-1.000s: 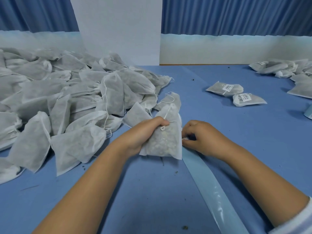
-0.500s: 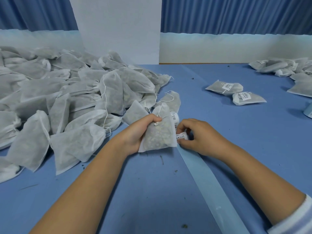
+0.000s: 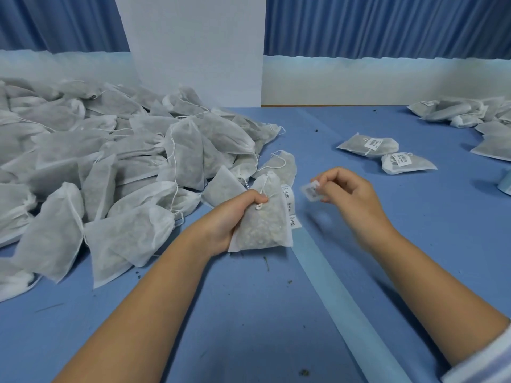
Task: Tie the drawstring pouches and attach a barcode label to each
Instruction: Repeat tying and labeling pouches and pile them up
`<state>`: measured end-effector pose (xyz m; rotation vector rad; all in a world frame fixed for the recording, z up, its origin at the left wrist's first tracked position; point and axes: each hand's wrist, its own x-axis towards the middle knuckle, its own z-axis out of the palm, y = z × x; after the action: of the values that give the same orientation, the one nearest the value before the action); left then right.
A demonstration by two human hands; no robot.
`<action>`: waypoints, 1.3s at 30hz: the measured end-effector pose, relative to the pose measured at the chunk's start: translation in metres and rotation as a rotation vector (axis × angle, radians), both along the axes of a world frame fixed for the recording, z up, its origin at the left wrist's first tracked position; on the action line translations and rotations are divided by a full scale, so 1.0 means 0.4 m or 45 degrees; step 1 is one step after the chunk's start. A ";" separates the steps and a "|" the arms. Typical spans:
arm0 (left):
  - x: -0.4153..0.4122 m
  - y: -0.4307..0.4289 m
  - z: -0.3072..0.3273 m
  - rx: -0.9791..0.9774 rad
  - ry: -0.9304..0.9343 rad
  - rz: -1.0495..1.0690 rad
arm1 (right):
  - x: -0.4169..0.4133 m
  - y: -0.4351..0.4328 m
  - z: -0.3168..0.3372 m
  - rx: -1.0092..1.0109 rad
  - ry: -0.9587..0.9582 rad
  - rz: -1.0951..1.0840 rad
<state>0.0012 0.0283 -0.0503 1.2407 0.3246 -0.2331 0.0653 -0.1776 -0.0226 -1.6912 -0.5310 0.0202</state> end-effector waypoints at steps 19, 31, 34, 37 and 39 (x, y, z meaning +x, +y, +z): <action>-0.036 -0.010 0.034 0.426 -0.204 -0.307 | -0.027 0.035 -0.022 0.115 0.107 0.007; -0.032 0.016 0.038 0.606 -0.202 -0.081 | -0.046 0.024 0.008 0.054 0.026 0.149; -0.038 0.014 0.044 0.631 -0.216 -0.162 | -0.052 0.027 0.011 -0.051 0.046 0.269; -0.041 0.009 0.047 0.661 -0.238 -0.194 | -0.054 0.025 0.011 -0.074 0.074 0.296; -0.042 0.005 0.048 0.705 -0.229 -0.187 | -0.052 0.023 0.009 -0.105 0.076 0.307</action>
<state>-0.0155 0.0304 -0.0311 1.8233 0.1425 -0.1584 0.0443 -0.1686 -0.0188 -1.6923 -0.6942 0.2696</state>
